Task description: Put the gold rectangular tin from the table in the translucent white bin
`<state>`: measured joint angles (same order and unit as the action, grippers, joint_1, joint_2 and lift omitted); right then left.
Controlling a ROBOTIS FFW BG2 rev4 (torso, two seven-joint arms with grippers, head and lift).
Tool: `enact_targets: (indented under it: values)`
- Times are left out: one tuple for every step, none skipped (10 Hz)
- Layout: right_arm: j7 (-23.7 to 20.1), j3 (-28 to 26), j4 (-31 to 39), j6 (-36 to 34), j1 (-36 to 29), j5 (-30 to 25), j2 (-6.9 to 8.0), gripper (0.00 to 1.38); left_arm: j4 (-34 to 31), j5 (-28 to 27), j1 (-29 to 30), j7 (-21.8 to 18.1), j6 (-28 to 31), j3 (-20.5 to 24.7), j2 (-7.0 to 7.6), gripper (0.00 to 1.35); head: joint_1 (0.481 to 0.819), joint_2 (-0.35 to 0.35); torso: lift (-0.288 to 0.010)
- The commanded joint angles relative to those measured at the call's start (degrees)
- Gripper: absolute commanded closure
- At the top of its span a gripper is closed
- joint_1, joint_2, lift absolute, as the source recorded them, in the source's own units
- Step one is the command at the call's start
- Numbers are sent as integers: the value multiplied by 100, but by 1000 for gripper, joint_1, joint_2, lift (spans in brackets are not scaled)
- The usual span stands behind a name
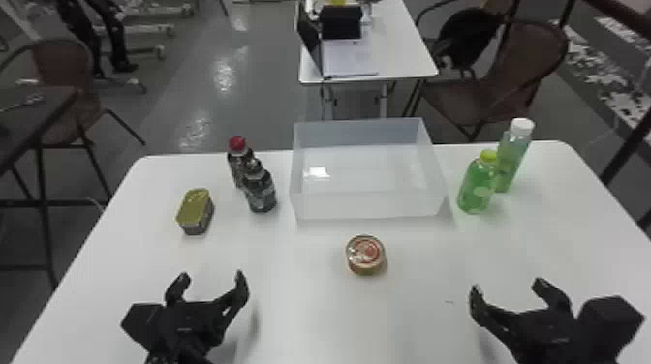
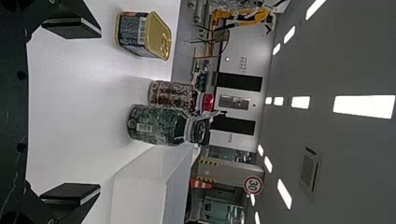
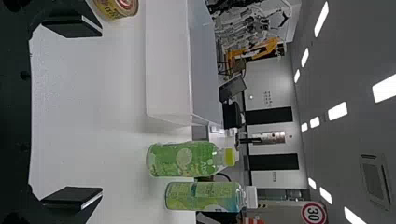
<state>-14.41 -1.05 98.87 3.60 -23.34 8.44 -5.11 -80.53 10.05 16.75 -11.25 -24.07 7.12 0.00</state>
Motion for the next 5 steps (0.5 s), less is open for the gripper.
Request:
enact_targets:
  values:
    - [0,0,-9,0,-4,9,2,96,11,-3,-31,0,-1,-9,-15,136,695,87,-90]
    - [0,0,-9,0,-4,18,2,96,20,-11,-40,0,-1,-9,-15,136,695,86,-90]
    - [0,0,-9,0,-4,18,2,96,28,-11,-40,0,-1,-18,-15,136,695,86,-90]
    - [0,0,0,0,-4,18,2,96,28,-11,-40,0,-1,-18,-15,136,695,84,-90]
    - [0,0,0,0,-4,18,2,96,28,-20,-31,0,-18,-18,-15,136,695,84,-90]
